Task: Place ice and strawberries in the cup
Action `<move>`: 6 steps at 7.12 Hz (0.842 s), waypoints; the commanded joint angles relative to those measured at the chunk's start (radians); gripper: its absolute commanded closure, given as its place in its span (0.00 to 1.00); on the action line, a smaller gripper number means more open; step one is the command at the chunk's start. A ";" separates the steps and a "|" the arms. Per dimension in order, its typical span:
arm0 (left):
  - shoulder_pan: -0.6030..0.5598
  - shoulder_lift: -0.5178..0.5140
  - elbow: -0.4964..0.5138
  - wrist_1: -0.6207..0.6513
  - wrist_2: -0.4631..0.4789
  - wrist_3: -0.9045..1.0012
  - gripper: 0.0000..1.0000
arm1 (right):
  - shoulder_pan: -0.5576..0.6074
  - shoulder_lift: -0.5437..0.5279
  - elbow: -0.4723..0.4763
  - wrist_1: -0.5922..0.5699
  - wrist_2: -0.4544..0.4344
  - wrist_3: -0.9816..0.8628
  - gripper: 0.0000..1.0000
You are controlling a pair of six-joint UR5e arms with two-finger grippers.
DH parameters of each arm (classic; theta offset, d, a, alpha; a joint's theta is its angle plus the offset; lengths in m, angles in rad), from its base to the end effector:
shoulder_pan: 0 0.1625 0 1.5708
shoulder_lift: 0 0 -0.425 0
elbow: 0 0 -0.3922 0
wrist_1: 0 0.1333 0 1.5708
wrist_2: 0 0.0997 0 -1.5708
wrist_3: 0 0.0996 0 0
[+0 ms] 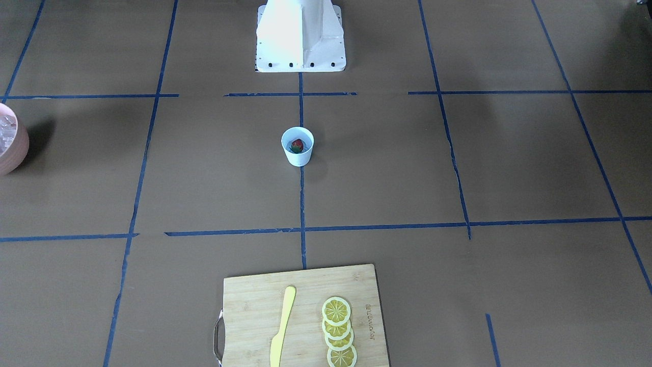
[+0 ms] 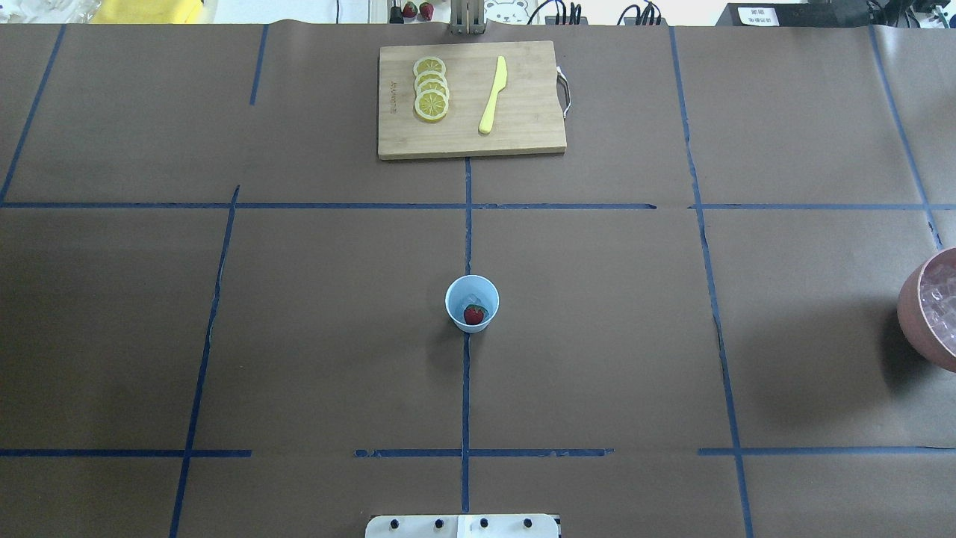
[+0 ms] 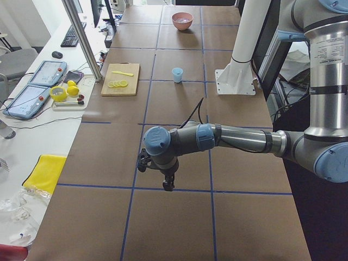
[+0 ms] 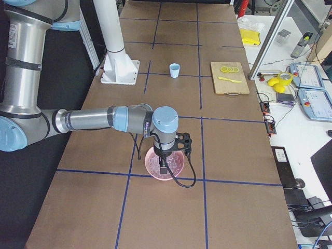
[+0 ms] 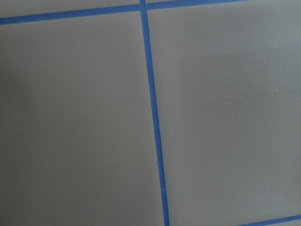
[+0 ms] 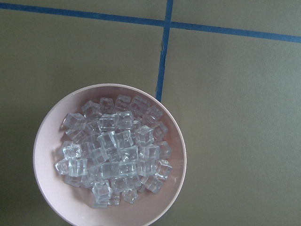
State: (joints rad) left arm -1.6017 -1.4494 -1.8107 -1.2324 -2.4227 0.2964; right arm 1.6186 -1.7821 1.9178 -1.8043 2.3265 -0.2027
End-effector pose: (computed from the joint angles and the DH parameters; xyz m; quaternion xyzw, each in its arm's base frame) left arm -0.0713 -0.4190 0.6238 -0.0317 0.4215 0.0749 0.9032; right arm 0.0836 -0.3880 0.6069 0.0010 -0.3713 -0.0538 0.9270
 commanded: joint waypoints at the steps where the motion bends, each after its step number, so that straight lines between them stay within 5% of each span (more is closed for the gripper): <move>1: -0.001 0.000 -0.010 0.023 -0.003 -0.014 0.00 | 0.001 0.007 -0.049 0.003 0.007 -0.007 0.00; 4: -0.003 0.026 -0.033 0.045 -0.003 0.003 0.00 | 0.000 -0.034 -0.109 0.196 0.010 -0.001 0.00; 6: 0.000 0.020 -0.027 0.034 -0.007 -0.008 0.00 | 0.000 -0.033 -0.105 0.204 0.020 0.005 0.00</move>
State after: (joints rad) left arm -1.6029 -1.4278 -1.8420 -1.1900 -2.4265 0.2930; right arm 1.6184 -1.8123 1.8125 -1.6148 2.3418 -0.2009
